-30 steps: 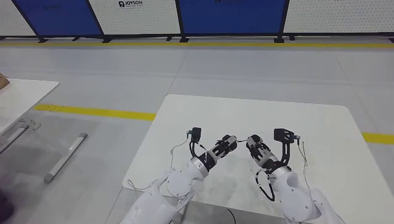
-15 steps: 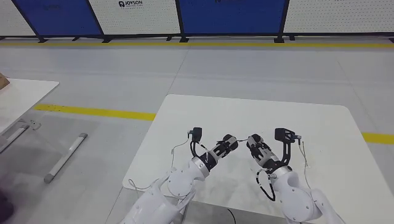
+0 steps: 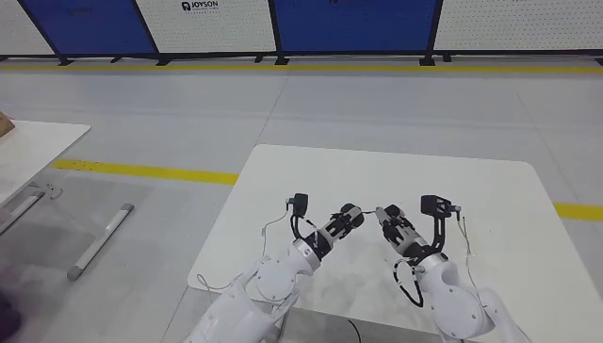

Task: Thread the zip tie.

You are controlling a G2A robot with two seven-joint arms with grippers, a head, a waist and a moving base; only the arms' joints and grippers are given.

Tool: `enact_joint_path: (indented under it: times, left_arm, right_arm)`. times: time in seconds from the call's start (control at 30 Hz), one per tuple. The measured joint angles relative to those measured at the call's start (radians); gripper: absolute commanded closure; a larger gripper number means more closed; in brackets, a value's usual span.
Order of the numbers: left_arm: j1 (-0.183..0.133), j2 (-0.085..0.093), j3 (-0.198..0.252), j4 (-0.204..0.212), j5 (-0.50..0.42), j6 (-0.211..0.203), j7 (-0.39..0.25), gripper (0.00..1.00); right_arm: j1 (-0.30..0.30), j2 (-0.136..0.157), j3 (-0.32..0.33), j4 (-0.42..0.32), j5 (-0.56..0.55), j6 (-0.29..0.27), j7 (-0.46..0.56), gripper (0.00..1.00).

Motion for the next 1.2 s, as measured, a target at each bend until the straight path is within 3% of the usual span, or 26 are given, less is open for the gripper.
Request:
enact_joint_path:
  times: [0.63,0.93,0.97,1.03,1.07,1.1,1.17,1.2]
  left_arm:
    - [0.018,-0.003,-0.029,-0.018,-0.063,-0.016,0.023,1.0]
    - [0.018,-0.003,-0.029,-0.017,-0.062,-0.016,0.024,1.0]
    - [0.018,-0.003,-0.027,-0.016,-0.059,-0.014,0.023,1.0]
    - [0.019,-0.003,-0.024,-0.014,-0.048,-0.01,0.012,1.0]
    - [0.019,-0.003,-0.022,-0.014,-0.036,-0.01,0.006,1.0]
    - [0.021,-0.002,-0.02,-0.014,-0.027,-0.01,0.003,1.0]
    - [0.026,-0.001,-0.018,-0.017,-0.012,-0.012,-0.003,1.0]
    - [0.028,-0.001,-0.017,-0.019,-0.007,-0.012,-0.005,1.0]
  right_arm:
    - [-0.021,0.006,0.042,0.032,-0.015,0.021,-0.004,0.0]
    - [-0.042,0.007,0.028,-0.022,-0.031,-0.031,-0.02,0.0]
    - [-0.045,0.008,0.029,-0.028,-0.033,-0.038,-0.022,0.54]
    - [-0.049,0.009,0.031,-0.037,-0.035,-0.044,-0.027,0.63]
    - [-0.05,0.009,0.032,-0.04,-0.035,-0.045,-0.03,0.75]
    - [-0.05,0.009,0.032,-0.042,-0.036,-0.046,-0.031,0.78]
    - [-0.047,0.008,0.028,-0.043,-0.04,-0.045,-0.033,0.97]
    - [-0.045,0.008,0.025,-0.043,-0.043,-0.044,-0.032,1.0]
